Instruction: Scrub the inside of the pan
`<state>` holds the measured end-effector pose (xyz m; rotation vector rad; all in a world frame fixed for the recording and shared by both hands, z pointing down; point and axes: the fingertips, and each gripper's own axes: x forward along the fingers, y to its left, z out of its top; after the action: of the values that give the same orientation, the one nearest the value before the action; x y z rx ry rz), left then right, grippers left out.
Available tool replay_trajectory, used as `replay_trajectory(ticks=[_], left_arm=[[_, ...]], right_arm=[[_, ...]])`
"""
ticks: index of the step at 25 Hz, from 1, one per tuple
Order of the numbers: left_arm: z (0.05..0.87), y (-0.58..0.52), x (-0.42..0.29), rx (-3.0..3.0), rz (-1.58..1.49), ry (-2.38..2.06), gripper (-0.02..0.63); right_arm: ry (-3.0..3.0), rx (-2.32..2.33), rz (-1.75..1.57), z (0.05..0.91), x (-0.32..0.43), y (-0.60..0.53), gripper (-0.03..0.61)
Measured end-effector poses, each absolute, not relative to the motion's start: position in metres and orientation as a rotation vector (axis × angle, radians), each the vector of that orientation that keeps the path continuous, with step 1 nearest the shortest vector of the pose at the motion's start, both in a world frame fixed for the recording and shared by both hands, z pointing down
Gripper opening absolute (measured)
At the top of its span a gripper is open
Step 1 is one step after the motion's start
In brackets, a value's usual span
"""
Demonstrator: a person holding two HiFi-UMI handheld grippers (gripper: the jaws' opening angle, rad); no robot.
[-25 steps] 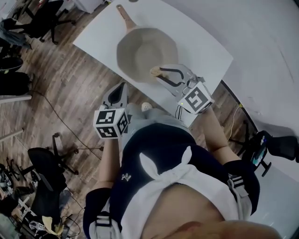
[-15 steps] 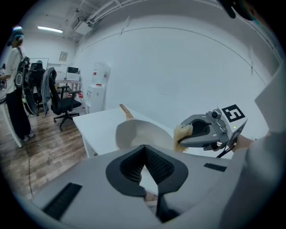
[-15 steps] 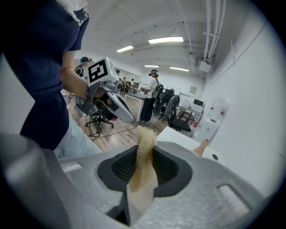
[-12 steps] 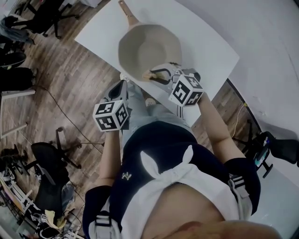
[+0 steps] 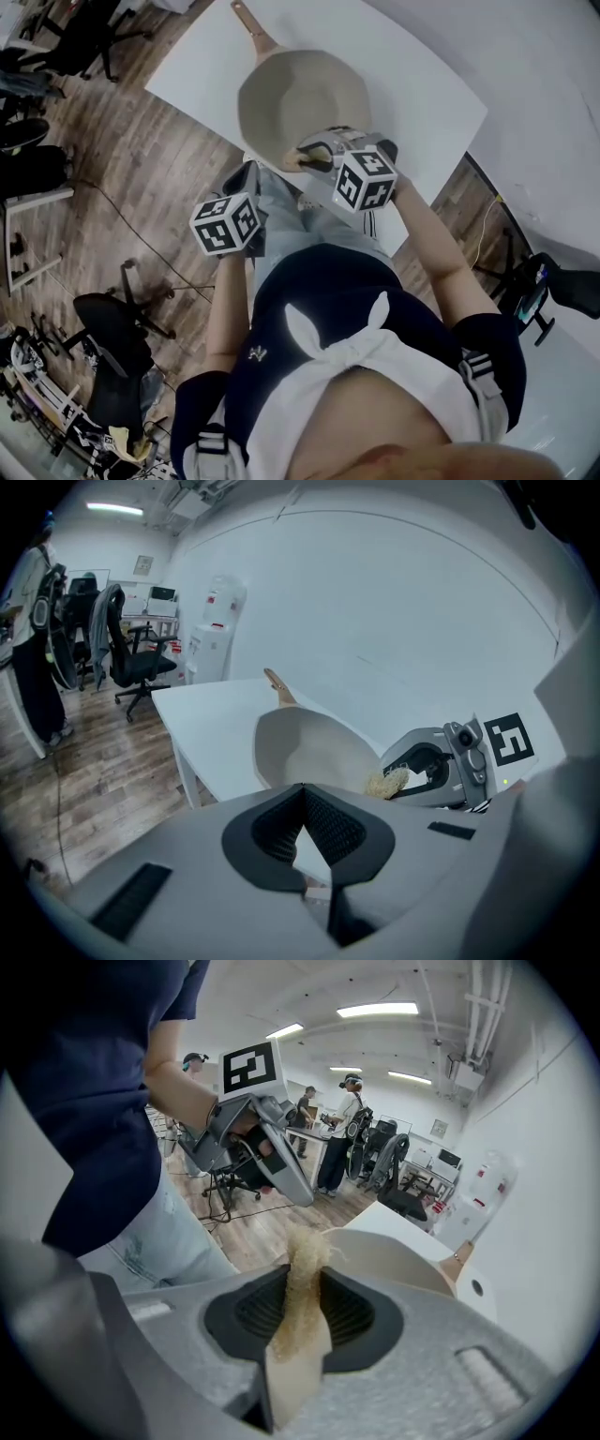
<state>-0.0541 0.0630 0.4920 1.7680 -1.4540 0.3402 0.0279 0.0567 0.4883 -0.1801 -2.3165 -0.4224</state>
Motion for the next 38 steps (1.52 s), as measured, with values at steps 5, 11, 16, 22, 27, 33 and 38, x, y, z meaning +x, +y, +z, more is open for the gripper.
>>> replay_trajectory(ticks=[5, 11, 16, 22, 27, 33, 38], left_arm=[[0.510, 0.049, -0.064, 1.732, 0.370, -1.414, 0.005], [0.532, 0.037, -0.069, 1.702, 0.413, -1.318, 0.005], [0.540, 0.024, -0.075, 1.680, 0.416, -1.275, 0.005], [0.548, 0.017, -0.075, 1.657, 0.442, -1.217, 0.005], [0.549, 0.015, -0.077, 1.634, 0.411, -1.170, 0.005], [0.550, 0.015, -0.078, 1.628, 0.424, -1.146, 0.005], [0.552, 0.014, -0.079, 1.625, 0.416, -1.123, 0.005]], right_arm=[[-2.270, -0.250, -0.372, 0.510, 0.018, 0.048, 0.092], [-2.177, -0.395, -0.232, 0.540, 0.010, 0.046, 0.091], [-2.151, -0.472, -0.159, 0.556, 0.005, 0.043, 0.091], [-2.118, -0.525, -0.136, 0.567, -0.004, 0.044, 0.091], [-2.124, -0.529, -0.136, 0.574, -0.016, 0.042, 0.091], [-2.146, -0.528, -0.153, 0.576, -0.028, 0.038, 0.091], [-2.169, -0.525, -0.146, 0.576, -0.037, 0.033, 0.091]])
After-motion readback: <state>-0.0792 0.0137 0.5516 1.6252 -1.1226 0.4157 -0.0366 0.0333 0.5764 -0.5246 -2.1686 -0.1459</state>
